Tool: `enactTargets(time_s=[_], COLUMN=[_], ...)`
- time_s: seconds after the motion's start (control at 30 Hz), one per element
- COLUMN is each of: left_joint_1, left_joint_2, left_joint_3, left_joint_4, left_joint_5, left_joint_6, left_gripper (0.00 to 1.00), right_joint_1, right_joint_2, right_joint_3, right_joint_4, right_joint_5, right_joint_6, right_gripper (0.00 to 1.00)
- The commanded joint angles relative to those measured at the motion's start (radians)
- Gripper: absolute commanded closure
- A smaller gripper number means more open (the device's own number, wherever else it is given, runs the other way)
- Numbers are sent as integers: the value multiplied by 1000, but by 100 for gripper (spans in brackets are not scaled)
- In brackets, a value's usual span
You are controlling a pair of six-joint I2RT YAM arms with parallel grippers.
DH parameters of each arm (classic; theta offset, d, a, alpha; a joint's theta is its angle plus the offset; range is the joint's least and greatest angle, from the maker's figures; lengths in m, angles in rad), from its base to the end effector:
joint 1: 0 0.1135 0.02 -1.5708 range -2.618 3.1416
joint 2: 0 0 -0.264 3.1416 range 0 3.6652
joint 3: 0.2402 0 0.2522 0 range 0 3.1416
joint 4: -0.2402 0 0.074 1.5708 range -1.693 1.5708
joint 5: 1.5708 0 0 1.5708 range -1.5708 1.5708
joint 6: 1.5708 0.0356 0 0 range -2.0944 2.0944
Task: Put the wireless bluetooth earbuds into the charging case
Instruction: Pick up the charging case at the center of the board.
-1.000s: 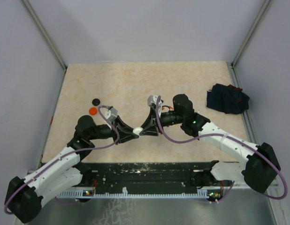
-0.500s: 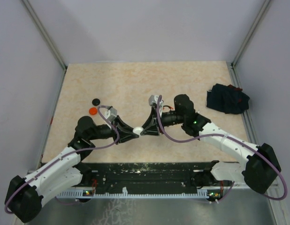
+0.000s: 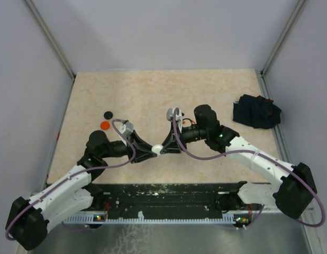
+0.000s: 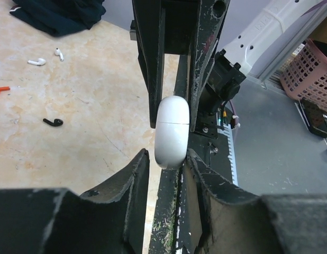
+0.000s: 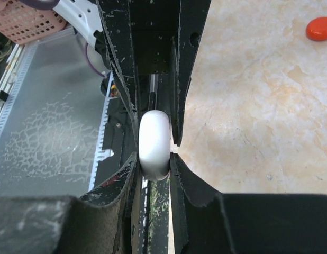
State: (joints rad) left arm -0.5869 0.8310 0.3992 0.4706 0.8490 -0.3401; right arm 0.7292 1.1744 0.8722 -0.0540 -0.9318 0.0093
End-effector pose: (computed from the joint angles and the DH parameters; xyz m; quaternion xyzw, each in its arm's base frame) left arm 0.1410 -0.1258 0.2642 0.3723 0.5904 -0.5490 0.4598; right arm 0.1741 0.1939 0.3082 -0.4983 0.5964 0.5280 0.3423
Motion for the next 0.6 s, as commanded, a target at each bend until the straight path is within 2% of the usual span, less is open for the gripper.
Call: enactTargets(time_s=[0.0, 0.23, 0.57], left_joint_1=[4, 4, 4], left_joint_2=[-4, 16, 84], left_joint_3=[17, 19, 27], left_joint_4=[-4, 13, 45], left_joint_5=[10, 42, 110], left_joint_6=[21, 9, -7], left_gripper=[59, 49, 48], right_joint_1=[1, 1, 5], right_joint_2=[9, 37, 38], right_joint_3=[65, 88, 87], right_joint_4=[-106, -148, -133], right_joint_5=[-1, 0, -11], right_joint_6=[-67, -82, -77], right_gripper=[100, 100, 100])
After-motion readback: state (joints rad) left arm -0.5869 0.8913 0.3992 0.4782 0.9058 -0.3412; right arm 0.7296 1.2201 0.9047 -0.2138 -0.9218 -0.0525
